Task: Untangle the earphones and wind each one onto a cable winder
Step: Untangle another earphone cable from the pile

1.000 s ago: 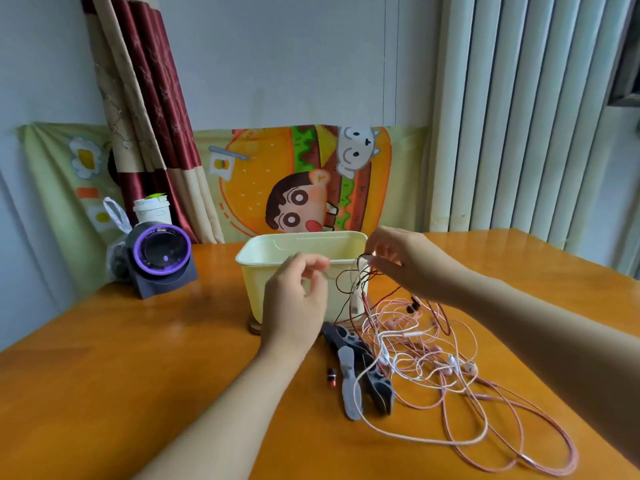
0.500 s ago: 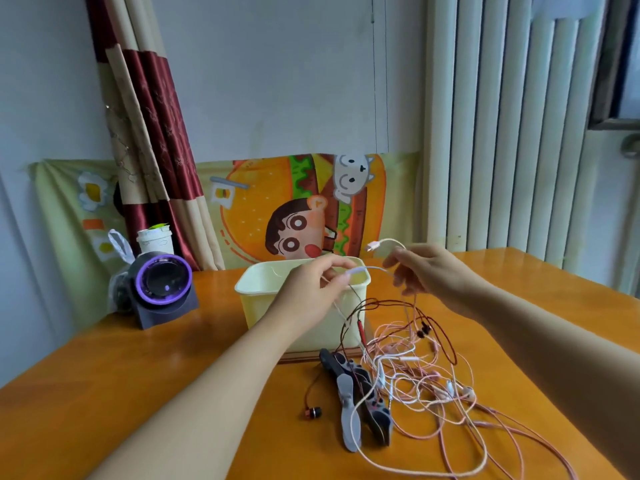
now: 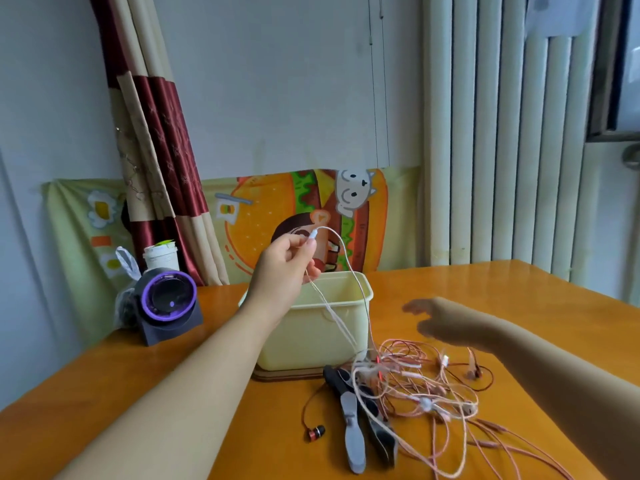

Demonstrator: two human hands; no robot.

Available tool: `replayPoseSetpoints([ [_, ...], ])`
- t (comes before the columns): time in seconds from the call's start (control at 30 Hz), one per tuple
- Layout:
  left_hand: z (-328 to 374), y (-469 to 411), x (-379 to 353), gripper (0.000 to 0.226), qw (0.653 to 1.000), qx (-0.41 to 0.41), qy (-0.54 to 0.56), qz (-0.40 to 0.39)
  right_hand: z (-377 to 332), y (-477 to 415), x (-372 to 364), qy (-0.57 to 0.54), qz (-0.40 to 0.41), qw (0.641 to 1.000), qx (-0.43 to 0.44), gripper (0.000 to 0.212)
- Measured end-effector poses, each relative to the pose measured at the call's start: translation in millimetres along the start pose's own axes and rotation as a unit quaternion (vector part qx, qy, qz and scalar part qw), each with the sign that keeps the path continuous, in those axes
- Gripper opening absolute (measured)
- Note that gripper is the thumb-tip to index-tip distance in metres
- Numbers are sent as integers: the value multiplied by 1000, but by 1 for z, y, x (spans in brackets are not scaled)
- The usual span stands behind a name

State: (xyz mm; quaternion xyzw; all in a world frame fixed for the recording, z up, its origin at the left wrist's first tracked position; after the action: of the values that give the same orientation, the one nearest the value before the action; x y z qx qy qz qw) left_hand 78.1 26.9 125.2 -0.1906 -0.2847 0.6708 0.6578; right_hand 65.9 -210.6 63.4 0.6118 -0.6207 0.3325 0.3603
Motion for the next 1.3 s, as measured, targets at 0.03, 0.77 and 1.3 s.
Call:
replayPoseSetpoints([
  [0.03, 3, 0, -1, 12, 1000, -6, 11, -10, -11, 3, 2, -80, 1, 996, 36, 55],
  [0.77, -29, 2, 76, 42, 932, 269, 213, 113, 12, -11, -22, -392, 66, 903, -161, 39],
  [1.3, -25, 1, 59, 61, 955, 253, 151, 37, -56, -16, 76, -347, 326, 871, 118, 49],
])
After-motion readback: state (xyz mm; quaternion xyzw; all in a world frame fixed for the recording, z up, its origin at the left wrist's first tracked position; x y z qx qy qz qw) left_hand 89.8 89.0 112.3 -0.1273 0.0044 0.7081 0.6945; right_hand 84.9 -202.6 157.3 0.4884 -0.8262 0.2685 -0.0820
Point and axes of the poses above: each hand's wrist, its own y-axis away from the middle knuckle, its own x-axis out of the back of the hand, z = x × y, the point moved 3 cm from there along -y, towards the middle knuckle, and after that the axes turned 7 degrees about -x, right-handed, at the moved point
